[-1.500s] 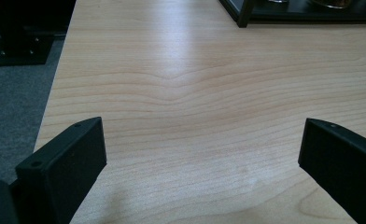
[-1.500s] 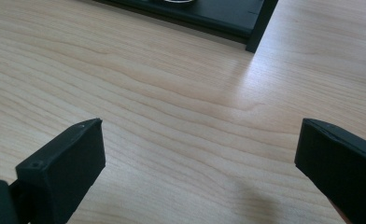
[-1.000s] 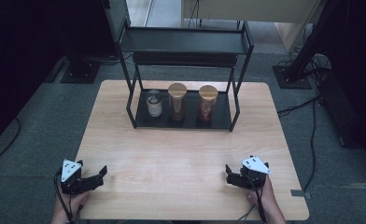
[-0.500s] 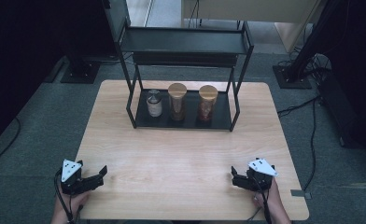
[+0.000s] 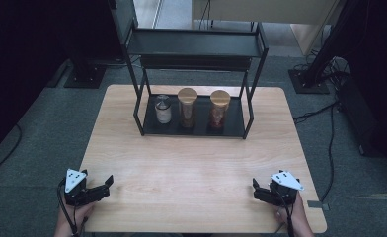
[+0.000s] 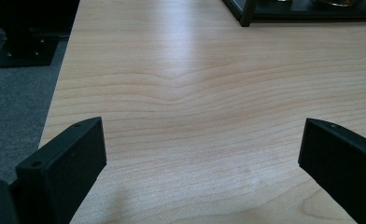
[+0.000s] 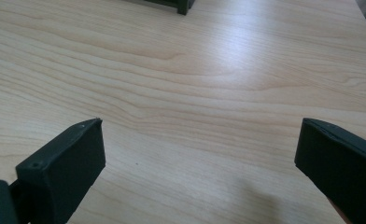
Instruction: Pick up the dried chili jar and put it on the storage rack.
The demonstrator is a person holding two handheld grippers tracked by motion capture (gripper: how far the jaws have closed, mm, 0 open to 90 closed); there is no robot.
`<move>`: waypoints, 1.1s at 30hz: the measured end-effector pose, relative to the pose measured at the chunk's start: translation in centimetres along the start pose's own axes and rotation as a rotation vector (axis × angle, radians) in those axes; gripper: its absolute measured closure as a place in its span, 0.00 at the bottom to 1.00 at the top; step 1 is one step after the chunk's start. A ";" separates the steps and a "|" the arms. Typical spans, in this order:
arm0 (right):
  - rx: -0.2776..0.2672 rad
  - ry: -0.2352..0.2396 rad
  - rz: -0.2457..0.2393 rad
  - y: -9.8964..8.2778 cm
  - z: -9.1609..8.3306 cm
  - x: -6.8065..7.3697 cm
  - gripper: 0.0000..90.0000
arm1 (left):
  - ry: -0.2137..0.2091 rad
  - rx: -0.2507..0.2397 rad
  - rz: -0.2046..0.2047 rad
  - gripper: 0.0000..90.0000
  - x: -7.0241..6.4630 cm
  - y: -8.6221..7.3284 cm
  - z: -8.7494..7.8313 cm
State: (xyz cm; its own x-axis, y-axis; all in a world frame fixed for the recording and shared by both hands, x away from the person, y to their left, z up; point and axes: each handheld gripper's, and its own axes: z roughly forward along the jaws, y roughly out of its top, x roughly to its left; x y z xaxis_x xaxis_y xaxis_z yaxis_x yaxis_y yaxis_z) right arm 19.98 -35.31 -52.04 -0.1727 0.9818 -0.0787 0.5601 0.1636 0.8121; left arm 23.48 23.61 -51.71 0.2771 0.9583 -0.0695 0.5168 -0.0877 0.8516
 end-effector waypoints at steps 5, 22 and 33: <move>0.003 -0.007 0.003 -0.3 -0.4 -0.5 0.02 | 0.003 -0.001 0.001 0.01 0.0 0.0 0.0; 0.012 -0.044 0.015 -1.1 -1.3 -2.4 0.02 | 0.011 -0.002 0.008 0.01 -0.1 0.0 0.0; 0.026 -0.098 0.040 -2.0 -2.1 -4.6 0.02 | 0.017 -0.001 0.013 0.01 -0.2 0.0 0.0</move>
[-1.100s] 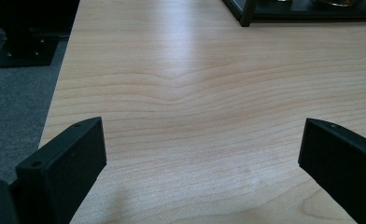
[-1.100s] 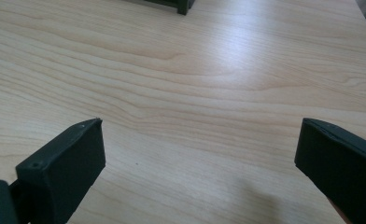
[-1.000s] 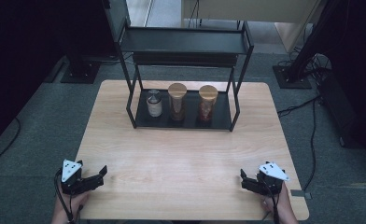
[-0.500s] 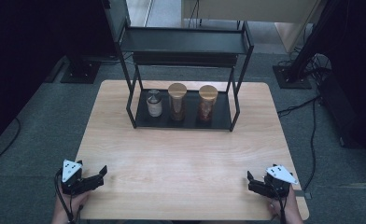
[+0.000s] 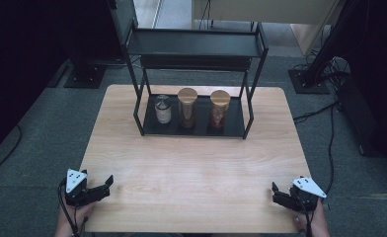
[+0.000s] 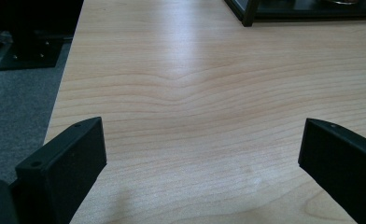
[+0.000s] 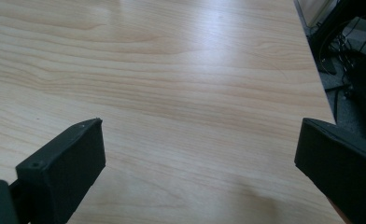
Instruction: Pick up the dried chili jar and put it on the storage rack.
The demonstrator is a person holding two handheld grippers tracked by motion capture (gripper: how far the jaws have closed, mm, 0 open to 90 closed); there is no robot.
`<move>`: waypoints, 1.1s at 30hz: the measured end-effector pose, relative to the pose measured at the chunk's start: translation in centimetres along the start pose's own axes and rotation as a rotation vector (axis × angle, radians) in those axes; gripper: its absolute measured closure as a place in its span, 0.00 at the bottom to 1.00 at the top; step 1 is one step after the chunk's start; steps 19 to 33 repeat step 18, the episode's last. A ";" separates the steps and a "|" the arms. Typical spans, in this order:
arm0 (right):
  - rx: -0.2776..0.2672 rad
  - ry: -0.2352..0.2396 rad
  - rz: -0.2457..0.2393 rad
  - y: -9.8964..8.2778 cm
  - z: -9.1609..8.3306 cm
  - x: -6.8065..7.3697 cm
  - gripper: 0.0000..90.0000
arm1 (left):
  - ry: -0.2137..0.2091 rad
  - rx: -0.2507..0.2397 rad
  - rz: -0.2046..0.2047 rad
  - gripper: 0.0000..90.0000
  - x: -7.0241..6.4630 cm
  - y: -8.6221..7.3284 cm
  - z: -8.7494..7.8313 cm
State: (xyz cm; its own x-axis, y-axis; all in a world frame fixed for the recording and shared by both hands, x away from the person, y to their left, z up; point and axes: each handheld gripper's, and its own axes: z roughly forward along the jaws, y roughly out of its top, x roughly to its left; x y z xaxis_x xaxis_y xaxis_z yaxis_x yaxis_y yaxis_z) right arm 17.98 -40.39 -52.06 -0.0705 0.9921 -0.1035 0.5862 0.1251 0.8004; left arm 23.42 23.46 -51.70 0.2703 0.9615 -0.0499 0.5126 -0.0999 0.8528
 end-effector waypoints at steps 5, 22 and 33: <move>0.004 -0.021 0.001 -0.3 -0.2 -0.9 0.02 | 0.002 -0.001 0.001 0.01 0.0 0.0 0.0; -0.006 -0.057 0.054 -1.0 -0.9 -3.2 0.02 | 0.008 0.007 -0.001 0.01 0.0 0.0 0.0; -0.006 -0.057 0.054 -1.0 -0.9 -3.2 0.02 | 0.008 0.007 -0.001 0.01 0.0 0.0 0.0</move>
